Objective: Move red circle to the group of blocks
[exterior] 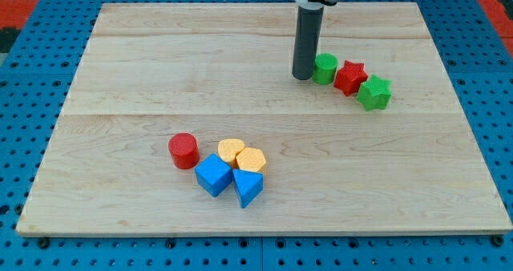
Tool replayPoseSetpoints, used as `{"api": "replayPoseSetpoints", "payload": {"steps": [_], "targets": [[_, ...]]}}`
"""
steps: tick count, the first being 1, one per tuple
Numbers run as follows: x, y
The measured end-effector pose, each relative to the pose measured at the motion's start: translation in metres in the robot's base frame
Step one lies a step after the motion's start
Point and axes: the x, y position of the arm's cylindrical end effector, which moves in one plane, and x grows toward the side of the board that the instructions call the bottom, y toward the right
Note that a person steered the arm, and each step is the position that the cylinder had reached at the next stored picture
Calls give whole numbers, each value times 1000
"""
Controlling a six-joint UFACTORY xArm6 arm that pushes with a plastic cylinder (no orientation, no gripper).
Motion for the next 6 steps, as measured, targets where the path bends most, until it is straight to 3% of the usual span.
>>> {"api": "replayPoseSetpoints", "payload": {"steps": [1, 2, 3, 4, 5, 6], "targets": [[7, -68], [52, -219], [125, -283], [207, -255], [166, -194], [124, -175]]}}
